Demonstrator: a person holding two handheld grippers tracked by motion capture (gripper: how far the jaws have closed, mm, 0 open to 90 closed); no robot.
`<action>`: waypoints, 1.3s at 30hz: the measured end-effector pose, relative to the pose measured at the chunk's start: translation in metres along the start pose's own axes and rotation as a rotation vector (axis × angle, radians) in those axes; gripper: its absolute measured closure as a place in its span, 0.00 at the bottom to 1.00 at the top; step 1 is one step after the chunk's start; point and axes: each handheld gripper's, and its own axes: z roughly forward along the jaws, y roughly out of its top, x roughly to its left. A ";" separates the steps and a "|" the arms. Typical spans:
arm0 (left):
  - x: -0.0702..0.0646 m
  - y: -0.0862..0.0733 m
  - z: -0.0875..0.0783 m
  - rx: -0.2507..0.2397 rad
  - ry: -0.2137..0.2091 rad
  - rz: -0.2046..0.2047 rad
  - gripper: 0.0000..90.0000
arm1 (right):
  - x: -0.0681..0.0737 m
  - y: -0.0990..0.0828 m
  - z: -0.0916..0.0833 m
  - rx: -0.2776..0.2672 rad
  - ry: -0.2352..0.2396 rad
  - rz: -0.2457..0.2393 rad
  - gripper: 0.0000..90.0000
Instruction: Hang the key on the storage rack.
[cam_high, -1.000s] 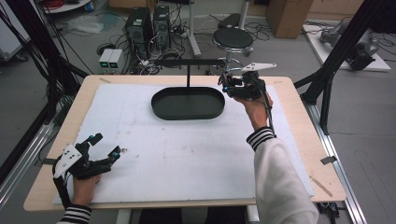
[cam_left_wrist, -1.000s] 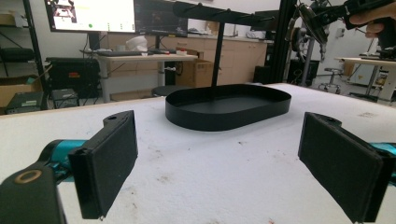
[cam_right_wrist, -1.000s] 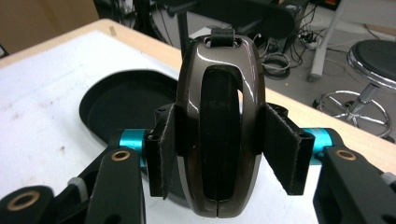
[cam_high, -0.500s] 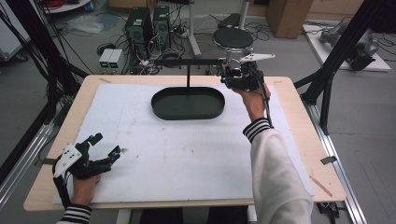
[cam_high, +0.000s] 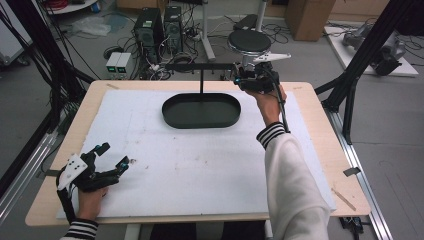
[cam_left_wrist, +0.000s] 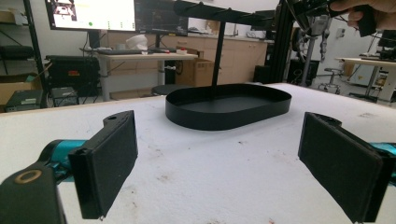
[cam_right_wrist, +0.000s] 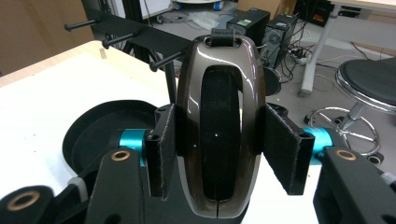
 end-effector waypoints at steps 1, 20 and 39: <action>0.000 0.000 0.000 0.000 0.000 -0.001 0.14 | -0.001 0.000 0.000 0.001 -0.004 0.009 0.53; 0.000 0.000 0.000 0.001 0.000 0.001 0.14 | -0.007 0.009 0.009 -0.020 -0.017 -0.006 0.53; 0.000 0.000 0.000 0.000 0.000 0.004 0.14 | -0.027 -0.004 0.015 0.048 -0.067 0.020 0.53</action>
